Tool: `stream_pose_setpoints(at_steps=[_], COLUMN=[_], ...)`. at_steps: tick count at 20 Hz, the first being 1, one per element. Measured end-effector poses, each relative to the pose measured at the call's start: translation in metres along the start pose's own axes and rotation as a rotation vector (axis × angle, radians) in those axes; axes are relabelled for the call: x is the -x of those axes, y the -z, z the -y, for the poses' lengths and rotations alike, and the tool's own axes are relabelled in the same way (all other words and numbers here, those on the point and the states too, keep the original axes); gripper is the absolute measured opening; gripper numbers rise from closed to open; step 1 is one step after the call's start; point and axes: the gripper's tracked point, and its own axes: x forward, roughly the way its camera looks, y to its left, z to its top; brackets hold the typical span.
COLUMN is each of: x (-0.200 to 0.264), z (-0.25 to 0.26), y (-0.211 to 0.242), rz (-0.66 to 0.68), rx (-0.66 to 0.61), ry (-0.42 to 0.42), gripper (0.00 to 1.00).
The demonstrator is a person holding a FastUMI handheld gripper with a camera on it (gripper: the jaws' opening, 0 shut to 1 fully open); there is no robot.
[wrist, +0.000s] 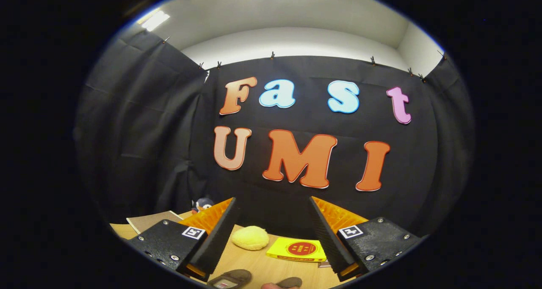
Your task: Open the storage box then place both shoes into the box .Put the left shoe in first, then the right shoe, with the right side of both shoes facing outward in a uniform manner.
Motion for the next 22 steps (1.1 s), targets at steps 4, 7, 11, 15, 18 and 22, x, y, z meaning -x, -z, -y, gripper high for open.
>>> stream_pose_setpoints(at_steps=[4, 7, 11, 15, 18, 22], x=[-0.011, -0.016, -0.027, -0.024, -0.018, -0.007], z=[-0.028, -0.053, -0.082, -0.145, -0.188, -0.230], y=[0.038, 0.074, 0.116, 0.162, 0.198, 0.232], rz=[-0.070, -0.169, -0.288, -0.447, -0.596, -0.762], rx=[-0.014, -0.061, -0.137, -0.291, -0.460, -0.678], ry=[-0.082, -0.175, -0.254, -0.451, -0.579, -0.717], gripper=[0.99, 0.99, 0.99, 0.97, 0.97, 0.96])
